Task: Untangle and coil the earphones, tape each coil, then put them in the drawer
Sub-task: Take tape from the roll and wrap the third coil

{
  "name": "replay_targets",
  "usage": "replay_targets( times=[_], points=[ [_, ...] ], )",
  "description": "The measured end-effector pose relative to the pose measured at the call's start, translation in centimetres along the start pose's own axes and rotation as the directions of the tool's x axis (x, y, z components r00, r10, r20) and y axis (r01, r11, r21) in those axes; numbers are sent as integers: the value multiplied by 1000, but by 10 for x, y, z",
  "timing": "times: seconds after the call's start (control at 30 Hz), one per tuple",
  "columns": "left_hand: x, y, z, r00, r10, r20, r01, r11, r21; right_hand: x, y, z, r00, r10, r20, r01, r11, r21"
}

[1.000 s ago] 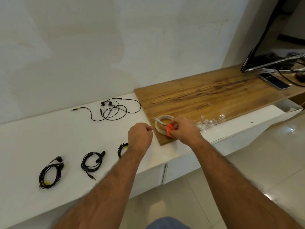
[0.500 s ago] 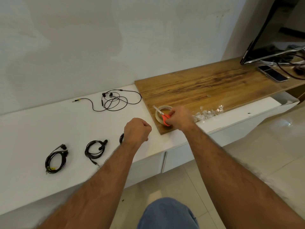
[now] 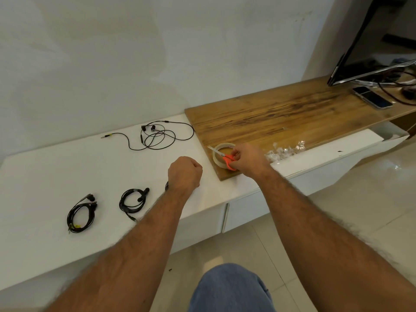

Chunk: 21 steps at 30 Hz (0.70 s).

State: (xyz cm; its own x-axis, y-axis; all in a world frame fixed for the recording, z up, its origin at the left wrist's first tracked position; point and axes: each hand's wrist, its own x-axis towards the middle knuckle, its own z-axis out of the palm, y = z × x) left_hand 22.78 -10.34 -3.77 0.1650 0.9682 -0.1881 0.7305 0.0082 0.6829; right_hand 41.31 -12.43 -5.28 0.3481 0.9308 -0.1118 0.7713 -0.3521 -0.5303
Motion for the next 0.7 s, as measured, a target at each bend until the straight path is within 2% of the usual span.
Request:
replay_targets(
  times=[0.17,0.27,0.33,0.4,0.5,0.53,0.6,0.7],
  points=[
    [-1,-5,2,999,-29,22,29,1000,-7,0,-11,1,998,33,-52,-37,997,-63],
    [2,-7,4,996,-84,41,87,992,-90,1,-9,3,997,59,-41,-60,998,-17],
    [5,-8,5,987,-143,69,154,966,-207,3,-2,5,995,96,-35,-89,983,163],
    [6,-8,6,978,-183,96,203,934,-294,2,3,3,987,153,-46,-121,905,407],
    [5,-2,5,965,-211,155,255,893,-370,-4,3,-7,984,173,-48,-113,802,587],
    [5,1,4,959,-217,184,273,881,-385,-7,4,-12,988,153,-2,-120,780,614],
    [5,5,4,939,-251,236,332,842,-425,-14,8,-21,978,60,200,-178,744,644],
    [2,9,4,895,-315,317,439,747,-499,-28,20,-24,862,-58,504,-289,760,583]
  ],
)
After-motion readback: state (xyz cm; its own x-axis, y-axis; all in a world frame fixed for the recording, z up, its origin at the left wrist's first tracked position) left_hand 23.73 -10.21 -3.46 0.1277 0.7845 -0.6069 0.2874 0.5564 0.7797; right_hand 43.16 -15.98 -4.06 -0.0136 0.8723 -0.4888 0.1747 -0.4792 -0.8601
